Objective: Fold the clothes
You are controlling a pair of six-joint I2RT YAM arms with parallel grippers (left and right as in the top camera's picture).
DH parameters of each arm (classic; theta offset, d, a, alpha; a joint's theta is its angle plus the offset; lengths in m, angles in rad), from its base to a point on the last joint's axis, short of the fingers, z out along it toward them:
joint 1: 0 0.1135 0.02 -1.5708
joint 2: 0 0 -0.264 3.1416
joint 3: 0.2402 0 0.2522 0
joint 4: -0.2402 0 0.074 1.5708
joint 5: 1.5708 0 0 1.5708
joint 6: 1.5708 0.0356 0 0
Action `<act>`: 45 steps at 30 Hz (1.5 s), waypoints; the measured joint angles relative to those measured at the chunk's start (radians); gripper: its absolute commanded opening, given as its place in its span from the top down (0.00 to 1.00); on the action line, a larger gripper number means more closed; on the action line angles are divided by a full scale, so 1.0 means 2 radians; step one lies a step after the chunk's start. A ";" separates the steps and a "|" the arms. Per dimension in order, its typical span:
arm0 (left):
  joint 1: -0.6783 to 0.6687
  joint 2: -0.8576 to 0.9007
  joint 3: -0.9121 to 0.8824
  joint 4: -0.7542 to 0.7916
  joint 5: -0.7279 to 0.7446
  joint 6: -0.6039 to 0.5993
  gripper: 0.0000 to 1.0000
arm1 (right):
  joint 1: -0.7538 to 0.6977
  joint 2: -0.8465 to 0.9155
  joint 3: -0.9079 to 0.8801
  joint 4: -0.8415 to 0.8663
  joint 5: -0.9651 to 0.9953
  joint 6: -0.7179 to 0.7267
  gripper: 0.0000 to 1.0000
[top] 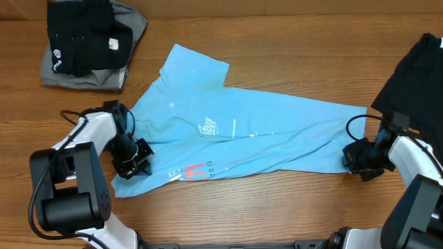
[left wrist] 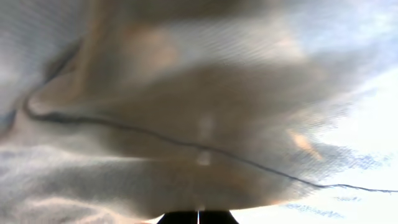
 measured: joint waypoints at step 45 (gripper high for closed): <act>-0.105 -0.018 0.070 0.012 -0.044 0.004 0.93 | 0.089 -0.032 0.050 0.040 -0.035 -0.125 0.23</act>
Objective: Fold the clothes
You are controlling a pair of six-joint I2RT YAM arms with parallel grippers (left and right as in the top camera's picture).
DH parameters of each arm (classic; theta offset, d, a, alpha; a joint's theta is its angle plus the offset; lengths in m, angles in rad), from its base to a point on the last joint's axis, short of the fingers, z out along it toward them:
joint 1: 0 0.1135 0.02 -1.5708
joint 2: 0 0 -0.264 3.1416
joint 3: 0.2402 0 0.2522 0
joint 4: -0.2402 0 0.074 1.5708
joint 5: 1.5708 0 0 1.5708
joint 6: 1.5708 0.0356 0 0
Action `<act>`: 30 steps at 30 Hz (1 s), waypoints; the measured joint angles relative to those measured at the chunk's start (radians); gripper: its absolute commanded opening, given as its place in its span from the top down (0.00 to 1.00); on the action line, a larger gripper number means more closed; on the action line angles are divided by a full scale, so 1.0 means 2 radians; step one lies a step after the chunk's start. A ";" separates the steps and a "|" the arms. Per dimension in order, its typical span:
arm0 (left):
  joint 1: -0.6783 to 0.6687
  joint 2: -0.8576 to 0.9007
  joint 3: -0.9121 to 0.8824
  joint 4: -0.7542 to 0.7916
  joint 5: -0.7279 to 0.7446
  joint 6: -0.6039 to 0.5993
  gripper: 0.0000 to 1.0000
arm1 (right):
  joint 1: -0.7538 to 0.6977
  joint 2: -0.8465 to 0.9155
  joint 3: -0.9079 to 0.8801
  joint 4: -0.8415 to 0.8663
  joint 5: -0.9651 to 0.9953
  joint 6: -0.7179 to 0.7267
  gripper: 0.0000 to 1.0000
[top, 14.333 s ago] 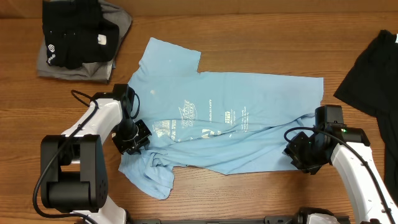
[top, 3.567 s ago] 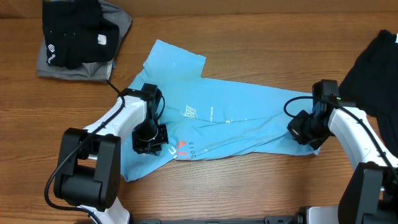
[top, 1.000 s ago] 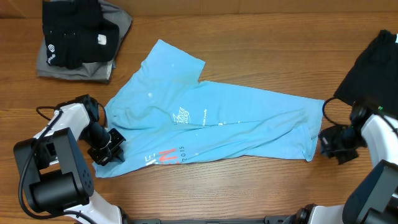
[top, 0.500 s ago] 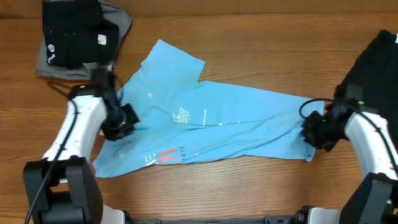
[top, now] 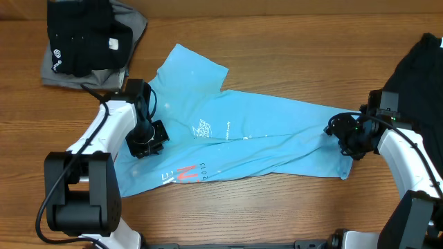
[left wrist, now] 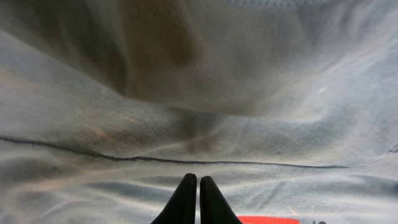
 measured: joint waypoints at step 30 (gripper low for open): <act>0.000 0.005 0.000 -0.002 0.000 0.011 0.91 | 0.002 0.047 0.002 0.053 0.051 0.043 0.96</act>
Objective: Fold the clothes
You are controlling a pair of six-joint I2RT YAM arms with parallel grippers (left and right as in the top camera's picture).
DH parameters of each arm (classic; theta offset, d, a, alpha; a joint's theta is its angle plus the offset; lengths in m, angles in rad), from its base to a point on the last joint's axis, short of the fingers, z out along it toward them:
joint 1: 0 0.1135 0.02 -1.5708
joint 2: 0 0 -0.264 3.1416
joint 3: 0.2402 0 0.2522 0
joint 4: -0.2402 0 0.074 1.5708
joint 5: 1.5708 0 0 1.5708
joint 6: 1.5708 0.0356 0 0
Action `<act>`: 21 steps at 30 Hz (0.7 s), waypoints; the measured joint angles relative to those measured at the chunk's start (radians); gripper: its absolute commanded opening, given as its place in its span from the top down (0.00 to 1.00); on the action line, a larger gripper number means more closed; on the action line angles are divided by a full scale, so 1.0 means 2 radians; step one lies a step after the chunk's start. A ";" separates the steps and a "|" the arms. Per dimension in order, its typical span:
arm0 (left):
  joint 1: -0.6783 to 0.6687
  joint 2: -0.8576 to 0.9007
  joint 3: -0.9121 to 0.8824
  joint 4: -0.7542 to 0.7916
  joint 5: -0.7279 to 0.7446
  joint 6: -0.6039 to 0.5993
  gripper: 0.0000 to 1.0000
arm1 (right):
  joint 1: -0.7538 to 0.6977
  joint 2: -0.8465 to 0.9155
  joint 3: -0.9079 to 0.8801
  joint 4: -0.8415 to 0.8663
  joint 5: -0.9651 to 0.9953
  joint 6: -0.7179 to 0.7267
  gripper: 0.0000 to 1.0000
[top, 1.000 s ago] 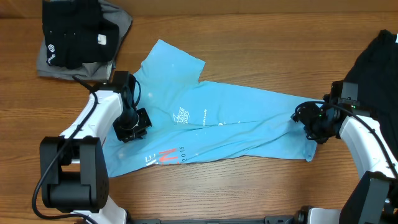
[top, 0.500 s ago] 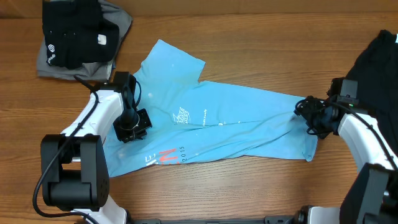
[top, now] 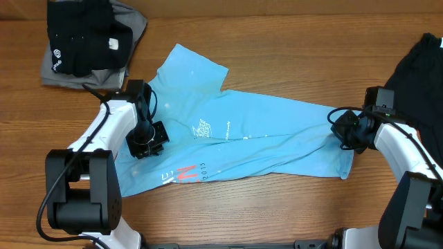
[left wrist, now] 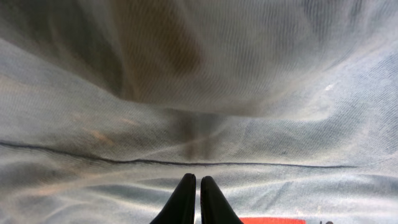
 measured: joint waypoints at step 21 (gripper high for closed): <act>0.000 0.000 0.000 0.002 -0.002 -0.001 0.96 | 0.000 -0.044 0.113 -0.308 0.034 0.015 0.96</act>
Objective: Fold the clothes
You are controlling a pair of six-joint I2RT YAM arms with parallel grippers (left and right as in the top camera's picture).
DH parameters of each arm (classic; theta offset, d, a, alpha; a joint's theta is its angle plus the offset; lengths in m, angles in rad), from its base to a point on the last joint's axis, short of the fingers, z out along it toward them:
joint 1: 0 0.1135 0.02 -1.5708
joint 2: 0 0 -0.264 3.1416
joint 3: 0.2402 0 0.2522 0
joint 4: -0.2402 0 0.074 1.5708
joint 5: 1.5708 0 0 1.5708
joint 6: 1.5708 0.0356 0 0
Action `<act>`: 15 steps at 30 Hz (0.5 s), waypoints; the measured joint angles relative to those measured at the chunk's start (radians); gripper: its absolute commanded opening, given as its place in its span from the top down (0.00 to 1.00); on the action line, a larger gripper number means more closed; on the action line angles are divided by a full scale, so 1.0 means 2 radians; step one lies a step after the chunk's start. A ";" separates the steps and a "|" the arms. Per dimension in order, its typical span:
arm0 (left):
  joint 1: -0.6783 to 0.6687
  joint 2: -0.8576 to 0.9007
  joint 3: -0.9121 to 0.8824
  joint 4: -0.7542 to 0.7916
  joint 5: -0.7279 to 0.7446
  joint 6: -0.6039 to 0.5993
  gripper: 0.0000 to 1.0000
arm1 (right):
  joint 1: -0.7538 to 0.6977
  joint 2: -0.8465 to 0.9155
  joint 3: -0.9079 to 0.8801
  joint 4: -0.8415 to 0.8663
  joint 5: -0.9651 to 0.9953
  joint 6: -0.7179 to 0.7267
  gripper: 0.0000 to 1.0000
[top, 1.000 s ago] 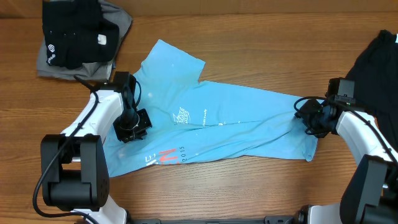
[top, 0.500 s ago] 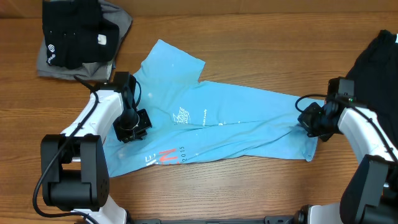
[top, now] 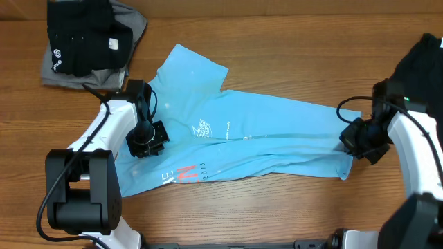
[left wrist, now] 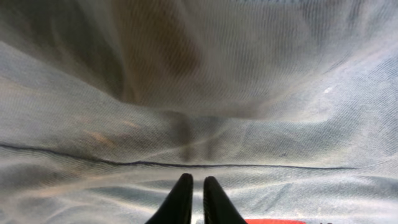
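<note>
A light blue T-shirt with white and red print lies spread across the wooden table. My left gripper rests on the shirt's left side. In the left wrist view its black fingertips stand a narrow gap apart over the blue cloth, close above a dark seam line, the left gripper holding nothing I can make out. My right gripper sits at the shirt's right end, low against the cloth edge. The overhead view is too small to show how its fingers stand.
A stack of folded grey and black clothes lies at the back left. A black garment lies at the right edge, just behind the right arm. Bare wooden table runs along the front.
The left fingertips, pressed together before, now show a narrow gap. The right gripper has shifted a little to the right and toward the front at the shirt's right end. The shirt lies as before.
At first the left gripper was at the shirt's lower left corner and the right gripper at its far right tip. Then the left sat further back and inward, shut, and the right further left, the shirt narrower. Both stayed near there; the left fingers have now parted.
</note>
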 measured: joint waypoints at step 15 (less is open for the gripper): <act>0.000 0.001 0.025 -0.001 -0.037 0.003 0.96 | 0.000 -0.183 0.000 -0.137 0.004 0.009 0.96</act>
